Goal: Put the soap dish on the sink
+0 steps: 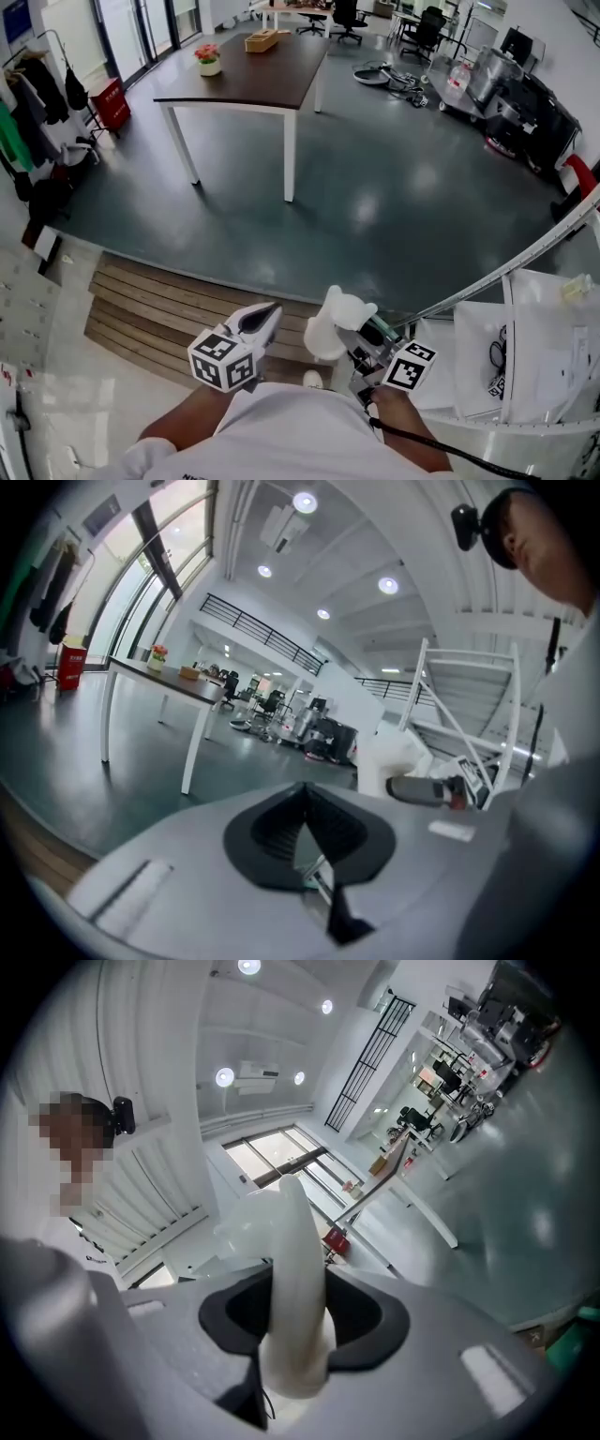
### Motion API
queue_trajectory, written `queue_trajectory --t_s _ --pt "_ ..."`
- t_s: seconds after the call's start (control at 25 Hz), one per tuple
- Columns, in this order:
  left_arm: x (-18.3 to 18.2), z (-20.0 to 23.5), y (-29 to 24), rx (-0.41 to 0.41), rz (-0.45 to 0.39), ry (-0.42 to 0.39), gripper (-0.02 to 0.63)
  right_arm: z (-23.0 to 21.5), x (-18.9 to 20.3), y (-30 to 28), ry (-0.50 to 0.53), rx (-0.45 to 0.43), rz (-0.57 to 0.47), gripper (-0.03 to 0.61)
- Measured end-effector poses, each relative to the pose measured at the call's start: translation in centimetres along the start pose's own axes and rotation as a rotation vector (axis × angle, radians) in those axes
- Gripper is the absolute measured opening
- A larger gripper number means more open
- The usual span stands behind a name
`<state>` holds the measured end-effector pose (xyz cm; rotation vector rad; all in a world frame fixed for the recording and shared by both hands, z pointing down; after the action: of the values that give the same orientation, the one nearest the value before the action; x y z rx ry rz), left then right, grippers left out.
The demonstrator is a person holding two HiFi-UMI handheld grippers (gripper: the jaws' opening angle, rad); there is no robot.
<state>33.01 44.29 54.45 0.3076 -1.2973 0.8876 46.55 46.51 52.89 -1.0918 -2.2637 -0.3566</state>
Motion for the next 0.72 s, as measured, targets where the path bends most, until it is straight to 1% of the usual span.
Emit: queue_trajectory --t_s 0.12,0.2,0.32,0.56,0.72 --pt "-0.2 -1.4 -0.6 -0.014 -0.003 -0.013 0.005 -0.2 -0.9 0.9 0.013 -0.017 0.020 0.138" --pt "-0.3 -1.7 -0.5 -0.043 -0.010 -0.028 0.005 -0.6 -1.0 1.0 0.010 -0.031 0.040 0.138" --pt "-0.2 -1.6 0.8 -0.124 -0.027 -0.014 0.005 -0.6 -0.7 0.4 0.006 -0.076 0.112 0.138" --pt "0.3 -1.8 3.1 -0.300 -0.068 0.030 0.005 -0.3 -0.7 -1.1 0.024 -0.194 0.263 0.138" --pt "1.8 -1.2 6.2 -0.404 -0.075 0.065 0.005 -0.2 1.2 -3.8 0.004 -0.248 0.353 0.138"
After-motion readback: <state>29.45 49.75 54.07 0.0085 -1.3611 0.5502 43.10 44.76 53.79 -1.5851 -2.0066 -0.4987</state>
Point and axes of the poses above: the fingertips, and each gripper's own axes: y backward along the fingers, z to its left, x out of its underside, the point moved 1 cm from there along y, backward along the fingers, and after that the axes turned 8 degrees about -y, right-handed, at the moved point
